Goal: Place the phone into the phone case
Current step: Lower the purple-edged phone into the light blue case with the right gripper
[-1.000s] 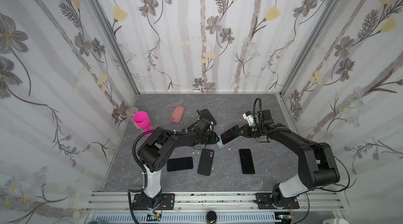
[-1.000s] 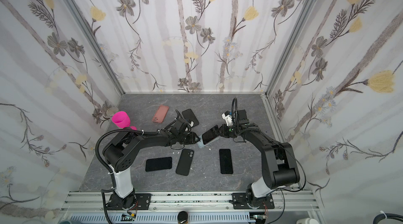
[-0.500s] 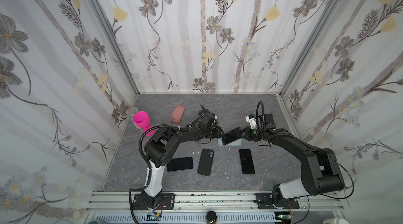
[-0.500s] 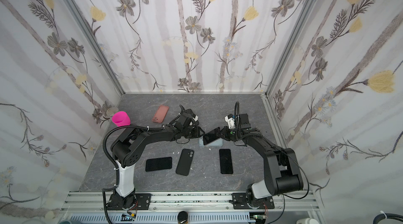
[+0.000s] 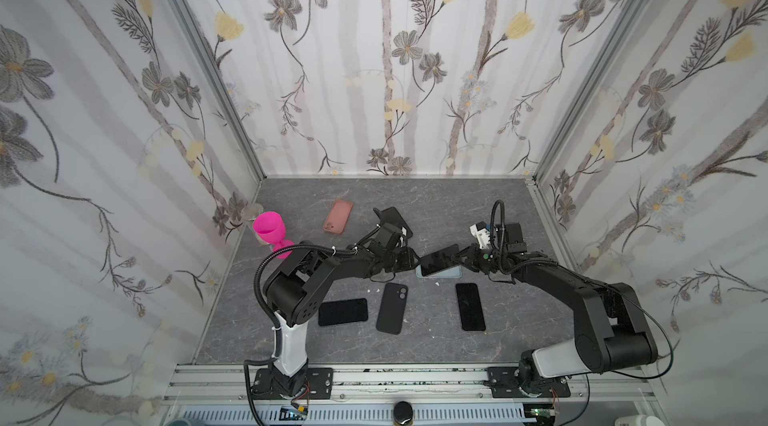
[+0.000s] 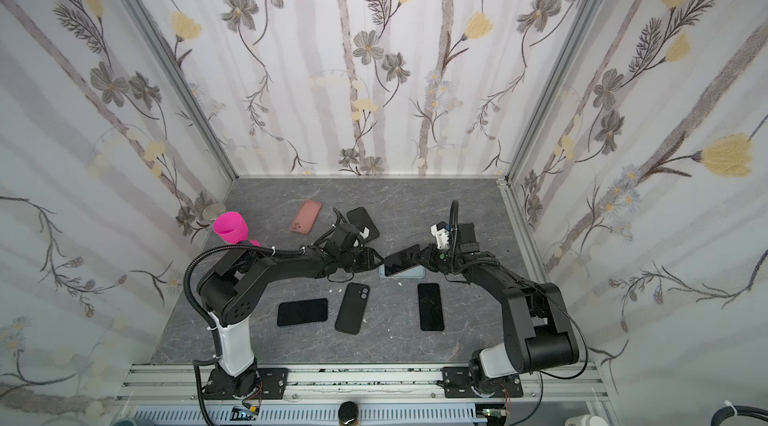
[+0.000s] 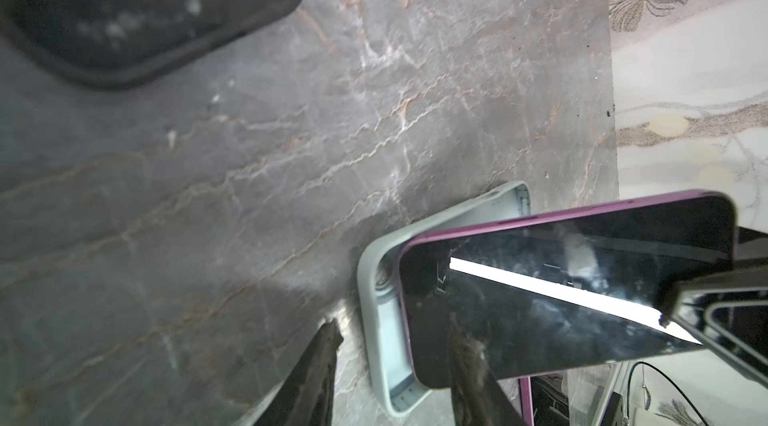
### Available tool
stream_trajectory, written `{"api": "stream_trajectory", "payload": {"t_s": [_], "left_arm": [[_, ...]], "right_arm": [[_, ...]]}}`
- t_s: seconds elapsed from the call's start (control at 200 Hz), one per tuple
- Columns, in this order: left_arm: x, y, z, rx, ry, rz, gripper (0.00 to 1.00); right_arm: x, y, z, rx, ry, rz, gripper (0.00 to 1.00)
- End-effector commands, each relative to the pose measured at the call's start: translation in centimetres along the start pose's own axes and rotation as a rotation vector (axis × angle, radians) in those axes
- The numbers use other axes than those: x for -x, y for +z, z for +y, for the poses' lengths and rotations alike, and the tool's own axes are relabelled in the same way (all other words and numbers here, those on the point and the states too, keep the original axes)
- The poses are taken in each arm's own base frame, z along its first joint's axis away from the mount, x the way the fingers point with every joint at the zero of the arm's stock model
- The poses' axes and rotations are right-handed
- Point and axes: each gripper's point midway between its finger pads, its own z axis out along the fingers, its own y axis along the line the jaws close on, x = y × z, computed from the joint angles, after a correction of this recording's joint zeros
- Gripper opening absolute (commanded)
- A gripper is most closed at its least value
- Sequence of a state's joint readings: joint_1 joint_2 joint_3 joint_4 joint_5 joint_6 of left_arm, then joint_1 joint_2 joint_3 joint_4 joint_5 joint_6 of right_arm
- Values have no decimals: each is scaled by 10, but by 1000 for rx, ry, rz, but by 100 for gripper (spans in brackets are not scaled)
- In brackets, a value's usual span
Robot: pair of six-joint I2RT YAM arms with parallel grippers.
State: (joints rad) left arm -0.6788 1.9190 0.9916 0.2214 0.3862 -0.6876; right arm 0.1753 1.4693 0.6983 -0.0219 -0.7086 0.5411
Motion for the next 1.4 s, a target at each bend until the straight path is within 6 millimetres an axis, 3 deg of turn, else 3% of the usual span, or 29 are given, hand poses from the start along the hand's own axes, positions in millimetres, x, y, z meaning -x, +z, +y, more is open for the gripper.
{"api": "stream_trajectory", "payload": {"t_s": [0.0, 0.509, 0.999, 1.234, 1.394], "left_arm": [[3, 1, -5, -33, -14, -22, 43], [0, 3, -8, -41, -26, -6, 43], [-6, 13, -29, -63, -23, 14, 43], [-11, 17, -18, -25, -33, 7, 43], [-12, 15, -10, 14, -20, 3, 42]], "right_arm": [[-3, 4, -5, 0, 26, 2, 0], [-15, 6, -14, 2, 50, -5, 0], [-33, 13, -28, 27, 114, -11, 0], [-42, 20, -44, -11, 150, 14, 0], [-41, 21, -54, -68, 139, 21, 6]]}}
